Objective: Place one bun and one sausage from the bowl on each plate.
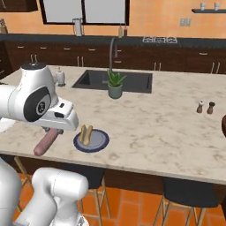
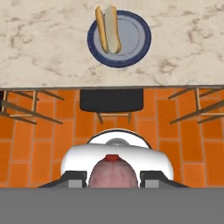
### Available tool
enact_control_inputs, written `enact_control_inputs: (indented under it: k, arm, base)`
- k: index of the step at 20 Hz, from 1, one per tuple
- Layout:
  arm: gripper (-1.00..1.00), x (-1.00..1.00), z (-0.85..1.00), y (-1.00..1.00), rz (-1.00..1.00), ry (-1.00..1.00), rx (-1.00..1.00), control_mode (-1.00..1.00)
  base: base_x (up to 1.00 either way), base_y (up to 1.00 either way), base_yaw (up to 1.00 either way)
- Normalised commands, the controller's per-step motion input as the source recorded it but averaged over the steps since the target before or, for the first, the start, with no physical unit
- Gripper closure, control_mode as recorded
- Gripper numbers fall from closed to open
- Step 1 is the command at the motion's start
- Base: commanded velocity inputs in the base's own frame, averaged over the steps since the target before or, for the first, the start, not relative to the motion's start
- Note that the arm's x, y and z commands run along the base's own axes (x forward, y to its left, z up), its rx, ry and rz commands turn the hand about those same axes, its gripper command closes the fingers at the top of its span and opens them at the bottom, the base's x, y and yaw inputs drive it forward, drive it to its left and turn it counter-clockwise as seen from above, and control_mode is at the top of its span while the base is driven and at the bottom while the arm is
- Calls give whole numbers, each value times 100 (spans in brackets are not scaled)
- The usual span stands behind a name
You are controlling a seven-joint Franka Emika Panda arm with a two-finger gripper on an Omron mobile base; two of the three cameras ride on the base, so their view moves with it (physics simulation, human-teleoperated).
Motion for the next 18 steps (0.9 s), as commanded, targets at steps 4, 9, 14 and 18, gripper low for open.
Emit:
enact_control_inputs:
  k: [4, 9, 14, 18]
  arm:
    - [100, 0, 0, 0, 0, 0, 0, 100]
    - [100, 0, 0, 0, 0, 0, 0, 100]
    - [100, 0, 0, 0, 0, 0, 0, 100]
    - [100, 100, -22, -4, 0, -3, 0, -100]
  base:
    - [18, -50, 0]
    - [50, -19, 0]
    - [60, -8, 0]
    - [0, 0, 0]
